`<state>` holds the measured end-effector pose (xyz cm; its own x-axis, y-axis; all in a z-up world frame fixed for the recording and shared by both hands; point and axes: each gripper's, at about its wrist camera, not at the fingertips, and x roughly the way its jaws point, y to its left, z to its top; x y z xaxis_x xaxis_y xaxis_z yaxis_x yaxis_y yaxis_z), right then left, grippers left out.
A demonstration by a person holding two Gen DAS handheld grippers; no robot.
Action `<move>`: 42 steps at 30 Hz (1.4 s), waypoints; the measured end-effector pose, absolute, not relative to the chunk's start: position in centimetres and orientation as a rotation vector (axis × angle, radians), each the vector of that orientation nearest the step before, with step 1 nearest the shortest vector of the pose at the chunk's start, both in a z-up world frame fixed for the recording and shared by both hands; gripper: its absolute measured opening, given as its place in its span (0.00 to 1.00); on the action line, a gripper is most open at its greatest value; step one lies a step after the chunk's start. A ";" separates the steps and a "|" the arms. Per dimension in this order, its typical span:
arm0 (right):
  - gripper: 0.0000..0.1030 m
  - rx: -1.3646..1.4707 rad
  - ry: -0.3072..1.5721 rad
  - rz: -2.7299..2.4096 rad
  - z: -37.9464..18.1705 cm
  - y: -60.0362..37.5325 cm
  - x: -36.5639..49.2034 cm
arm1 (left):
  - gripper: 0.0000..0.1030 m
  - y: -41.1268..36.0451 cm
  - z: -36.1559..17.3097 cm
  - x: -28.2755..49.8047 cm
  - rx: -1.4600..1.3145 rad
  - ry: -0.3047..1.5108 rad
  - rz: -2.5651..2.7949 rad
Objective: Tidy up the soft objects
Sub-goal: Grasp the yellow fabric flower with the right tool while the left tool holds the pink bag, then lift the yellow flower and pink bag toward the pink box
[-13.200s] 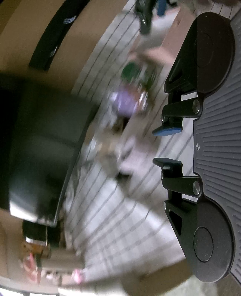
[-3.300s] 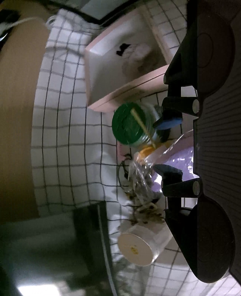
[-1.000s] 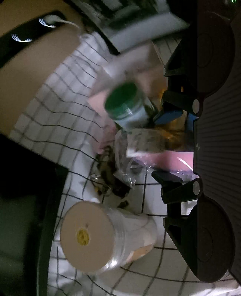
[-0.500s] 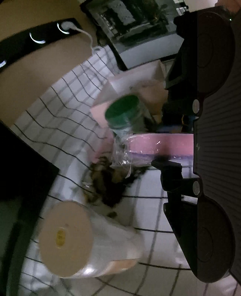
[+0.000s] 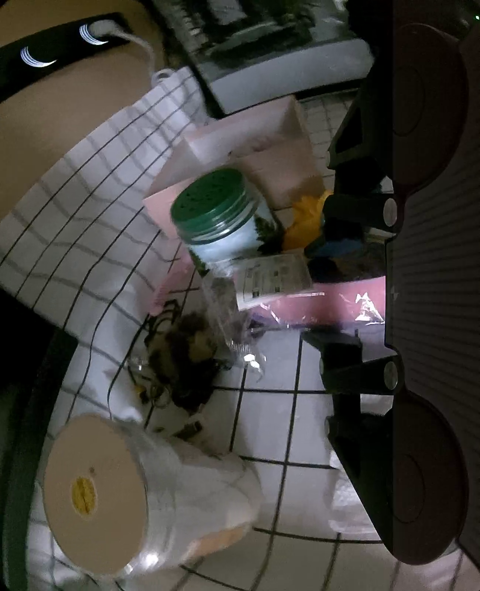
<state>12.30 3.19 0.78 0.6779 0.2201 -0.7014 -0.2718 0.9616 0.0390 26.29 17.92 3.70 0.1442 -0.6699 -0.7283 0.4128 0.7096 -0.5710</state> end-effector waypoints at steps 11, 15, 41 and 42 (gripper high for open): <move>0.54 -0.046 0.751 0.262 4.0 2.6 7.4 | 0.35 21.8 7.1 22.4 -0.276 0.954 -0.737; 0.54 -0.012 0.743 0.209 5.5 1.9 5.7 | 0.35 24.4 9.0 21.6 -0.250 0.869 -0.680; 0.17 -0.029 0.612 0.007 11.7 2.1 11.2 | 0.35 25.5 18.7 23.3 -0.050 0.665 -0.606; 0.17 -0.036 0.583 0.017 13.3 1.6 11.3 | 0.35 24.9 19.7 23.8 -0.037 0.648 -0.611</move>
<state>11.28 1.64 13.27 0.8346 0.0057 -0.5508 -0.0261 0.9992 -0.0292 23.80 24.86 19.65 0.6288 -0.5447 -0.5549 0.5221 0.8246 -0.2178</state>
